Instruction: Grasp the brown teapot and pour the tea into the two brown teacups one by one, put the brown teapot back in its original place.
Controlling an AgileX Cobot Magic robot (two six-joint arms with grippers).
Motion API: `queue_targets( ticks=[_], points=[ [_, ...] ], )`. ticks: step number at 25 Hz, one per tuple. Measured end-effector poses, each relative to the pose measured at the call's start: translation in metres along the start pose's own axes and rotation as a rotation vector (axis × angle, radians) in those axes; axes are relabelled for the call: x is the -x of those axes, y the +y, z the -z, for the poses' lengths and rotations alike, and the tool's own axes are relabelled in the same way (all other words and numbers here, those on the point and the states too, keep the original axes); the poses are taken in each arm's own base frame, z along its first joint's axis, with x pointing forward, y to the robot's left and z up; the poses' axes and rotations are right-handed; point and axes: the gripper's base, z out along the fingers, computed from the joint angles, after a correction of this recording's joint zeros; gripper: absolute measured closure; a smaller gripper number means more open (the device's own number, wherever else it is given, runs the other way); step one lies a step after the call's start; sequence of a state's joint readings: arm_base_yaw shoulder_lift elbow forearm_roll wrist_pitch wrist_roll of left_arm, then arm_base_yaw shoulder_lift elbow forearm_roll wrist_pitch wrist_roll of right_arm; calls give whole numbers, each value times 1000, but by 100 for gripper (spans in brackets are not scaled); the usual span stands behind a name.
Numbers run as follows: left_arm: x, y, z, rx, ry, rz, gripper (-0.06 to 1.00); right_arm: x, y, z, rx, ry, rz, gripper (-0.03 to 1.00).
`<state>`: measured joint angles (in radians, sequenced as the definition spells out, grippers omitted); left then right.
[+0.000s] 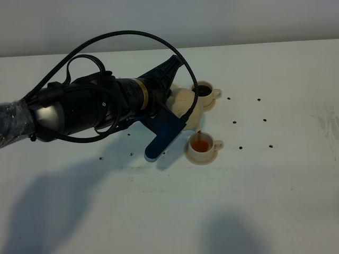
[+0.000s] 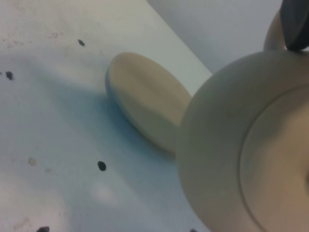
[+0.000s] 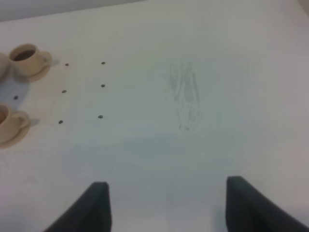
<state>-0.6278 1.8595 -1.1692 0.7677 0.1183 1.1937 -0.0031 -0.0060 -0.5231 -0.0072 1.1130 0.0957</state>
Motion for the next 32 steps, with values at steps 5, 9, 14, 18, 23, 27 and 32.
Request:
queue_targets(
  ticks=[5, 9, 14, 18, 23, 27, 32],
  points=[
    [0, 0, 0, 3, 5, -27, 85, 0, 0, 0, 0, 0, 0, 46],
    [3, 2, 0, 7, 3, -42, 85, 0, 0, 0, 0, 0, 0, 46],
    [2, 2, 1, 8, 4, -53, 85, 0, 0, 0, 0, 0, 0, 46],
    [2, 2, 1, 9, 5, -58, 85, 0, 0, 0, 0, 0, 0, 46],
    [2, 2, 1, 9, 6, -60, 85, 0, 0, 0, 0, 0, 0, 46],
    [2, 2, 1, 10, 9, -76, 85, 0, 0, 0, 0, 0, 0, 46],
    [2, 2, 1, 12, 9, -77, 85, 0, 0, 0, 0, 0, 0, 46]
  ],
)
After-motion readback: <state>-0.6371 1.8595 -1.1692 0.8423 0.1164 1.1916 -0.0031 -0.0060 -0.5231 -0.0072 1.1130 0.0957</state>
